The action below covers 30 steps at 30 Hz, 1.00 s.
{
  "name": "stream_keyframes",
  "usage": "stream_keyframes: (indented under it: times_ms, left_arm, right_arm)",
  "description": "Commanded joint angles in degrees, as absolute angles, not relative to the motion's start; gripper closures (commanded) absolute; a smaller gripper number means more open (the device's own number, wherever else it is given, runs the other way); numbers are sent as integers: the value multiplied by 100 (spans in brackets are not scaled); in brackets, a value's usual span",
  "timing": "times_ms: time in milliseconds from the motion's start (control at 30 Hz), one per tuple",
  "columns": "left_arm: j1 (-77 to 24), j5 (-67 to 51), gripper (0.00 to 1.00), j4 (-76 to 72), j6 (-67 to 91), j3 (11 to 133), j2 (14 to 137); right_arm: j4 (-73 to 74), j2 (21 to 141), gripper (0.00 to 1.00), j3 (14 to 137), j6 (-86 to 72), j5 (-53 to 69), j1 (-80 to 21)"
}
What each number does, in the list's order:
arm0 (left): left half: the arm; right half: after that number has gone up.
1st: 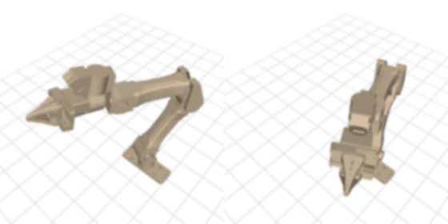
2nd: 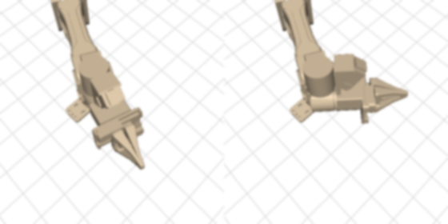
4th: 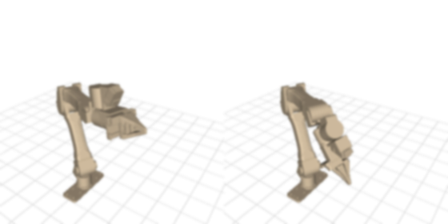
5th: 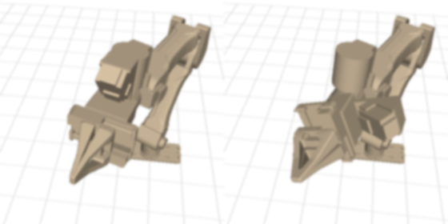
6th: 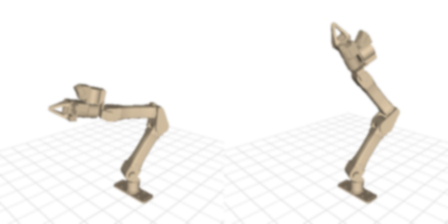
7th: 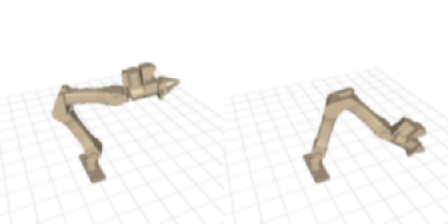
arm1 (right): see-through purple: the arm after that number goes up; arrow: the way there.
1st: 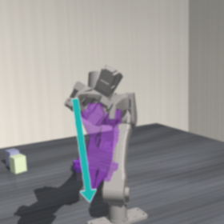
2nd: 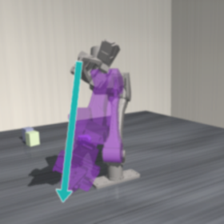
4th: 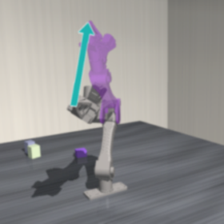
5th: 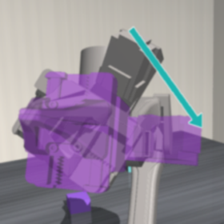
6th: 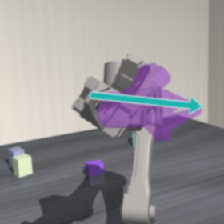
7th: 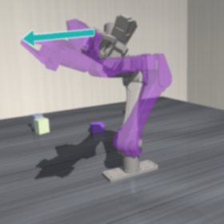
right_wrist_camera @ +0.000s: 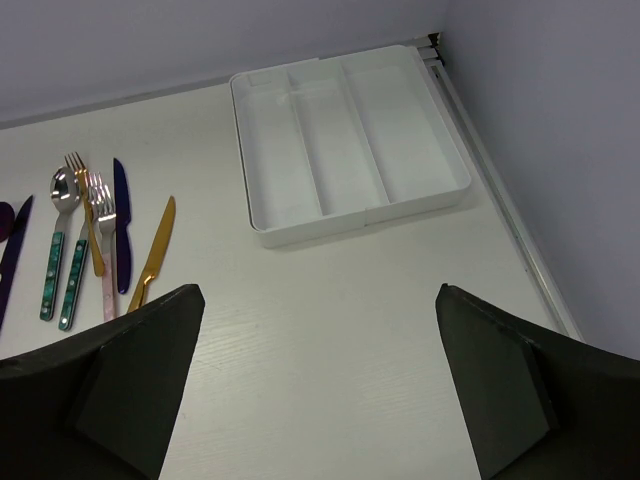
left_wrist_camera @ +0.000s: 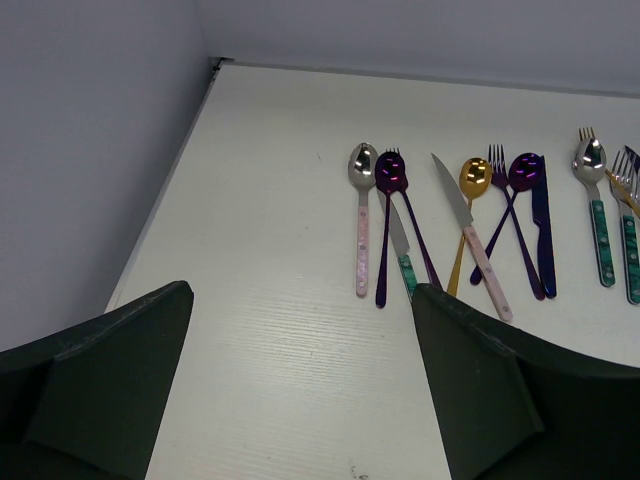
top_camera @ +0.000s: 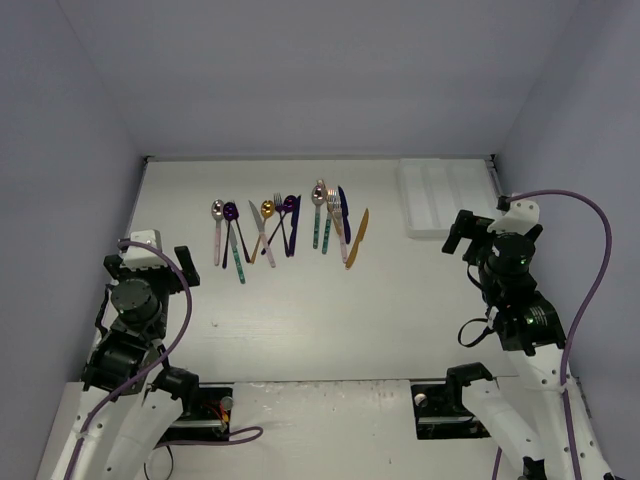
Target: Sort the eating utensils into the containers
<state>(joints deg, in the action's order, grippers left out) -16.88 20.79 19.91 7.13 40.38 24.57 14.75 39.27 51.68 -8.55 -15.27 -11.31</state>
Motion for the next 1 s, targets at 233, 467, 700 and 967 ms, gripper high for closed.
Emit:
stream_keyframes:
  times_ms: [233, 467, 700, 967]
  left_arm:
    - [-1714, 1978, 11, 1993, 1164, 4626, 3262]
    - [-1705, 1658, 11, 1899, 1072, 5219, 4313]
    - [-1646, 1512, 10, 1766, 1044, 5156, 4989]
    - [-1582, 1558, 10, 1900, 1140, 5091, 5080]
  right_arm:
    - [1107, 4813, 0, 5802, -1223, -1897, -1160]
    - [1099, 6381, 0, 6370, -1900, -2227, -1474]
    - [1090, 8106, 0, 6930, -2776, -2451, -2052]
    - [1066, 9788, 10, 7421, -3762, -2658, -2717]
